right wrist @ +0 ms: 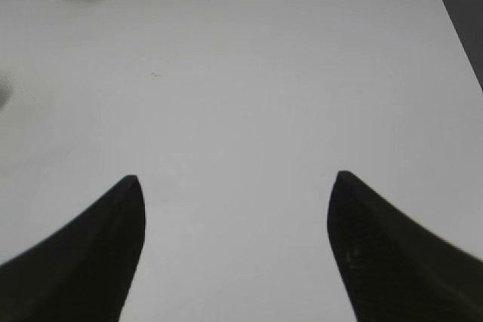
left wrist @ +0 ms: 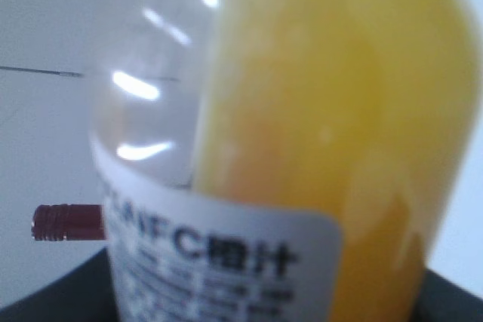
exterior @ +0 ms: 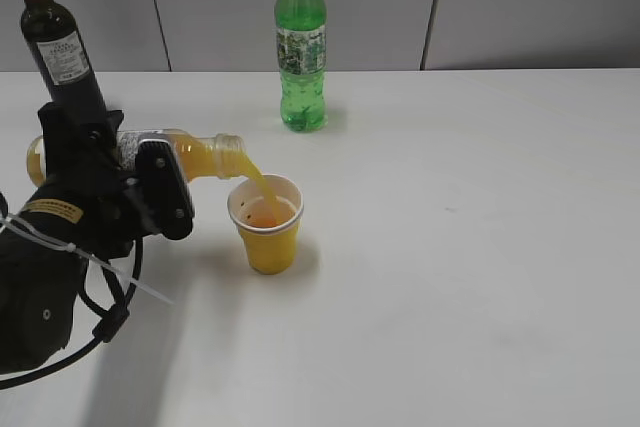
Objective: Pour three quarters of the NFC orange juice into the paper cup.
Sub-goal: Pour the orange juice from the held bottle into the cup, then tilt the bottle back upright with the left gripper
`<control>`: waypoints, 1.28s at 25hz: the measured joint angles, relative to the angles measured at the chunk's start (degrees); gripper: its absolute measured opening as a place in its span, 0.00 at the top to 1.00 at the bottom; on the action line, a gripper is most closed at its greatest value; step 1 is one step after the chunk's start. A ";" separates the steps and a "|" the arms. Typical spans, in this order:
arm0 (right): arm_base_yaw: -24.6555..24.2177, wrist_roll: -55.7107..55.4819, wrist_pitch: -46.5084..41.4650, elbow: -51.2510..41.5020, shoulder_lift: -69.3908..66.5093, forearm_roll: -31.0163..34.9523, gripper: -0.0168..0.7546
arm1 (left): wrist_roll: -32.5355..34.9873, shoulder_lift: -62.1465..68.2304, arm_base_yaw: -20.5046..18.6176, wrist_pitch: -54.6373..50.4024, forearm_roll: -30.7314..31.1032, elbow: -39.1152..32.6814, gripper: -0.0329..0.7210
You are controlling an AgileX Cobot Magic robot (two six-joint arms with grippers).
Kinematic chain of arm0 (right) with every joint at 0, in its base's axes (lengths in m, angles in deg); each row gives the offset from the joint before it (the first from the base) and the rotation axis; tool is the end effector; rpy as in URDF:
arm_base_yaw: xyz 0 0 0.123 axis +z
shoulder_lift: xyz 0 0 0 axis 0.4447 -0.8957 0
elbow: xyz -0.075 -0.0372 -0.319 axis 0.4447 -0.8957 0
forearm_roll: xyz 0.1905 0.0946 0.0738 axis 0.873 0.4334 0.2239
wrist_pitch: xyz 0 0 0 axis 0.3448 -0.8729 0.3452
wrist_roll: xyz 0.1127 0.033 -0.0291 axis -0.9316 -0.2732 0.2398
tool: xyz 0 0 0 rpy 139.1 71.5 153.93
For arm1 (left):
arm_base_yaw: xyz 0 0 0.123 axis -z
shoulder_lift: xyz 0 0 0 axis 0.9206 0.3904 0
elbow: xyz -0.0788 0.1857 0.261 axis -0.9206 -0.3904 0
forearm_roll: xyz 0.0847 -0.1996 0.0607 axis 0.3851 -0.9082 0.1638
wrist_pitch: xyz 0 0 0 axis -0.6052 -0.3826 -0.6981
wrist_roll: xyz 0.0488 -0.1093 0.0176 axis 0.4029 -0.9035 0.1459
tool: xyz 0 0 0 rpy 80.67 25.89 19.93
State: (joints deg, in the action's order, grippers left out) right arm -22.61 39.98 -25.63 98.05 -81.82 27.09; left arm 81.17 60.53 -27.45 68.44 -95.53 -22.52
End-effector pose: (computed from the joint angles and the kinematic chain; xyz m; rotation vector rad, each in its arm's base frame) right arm -0.0355 0.0086 0.2400 -0.1773 1.9970 0.0980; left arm 0.2827 -0.1222 0.1936 1.2522 1.4859 1.1502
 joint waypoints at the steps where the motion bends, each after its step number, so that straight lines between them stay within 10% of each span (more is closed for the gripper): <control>1: 0.00 0.00 0.00 0.00 0.00 0.00 0.21 | 0.06 0.00 0.00 0.04 -0.05 0.00 0.34; 32: 0.00 0.00 0.00 0.00 0.00 0.00 0.21 | 3.73 0.00 0.00 0.41 -0.27 0.25 0.34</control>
State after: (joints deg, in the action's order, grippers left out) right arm -22.61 39.98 -25.63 98.05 -81.82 27.09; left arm 84.90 60.53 -27.45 68.85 -95.80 -22.26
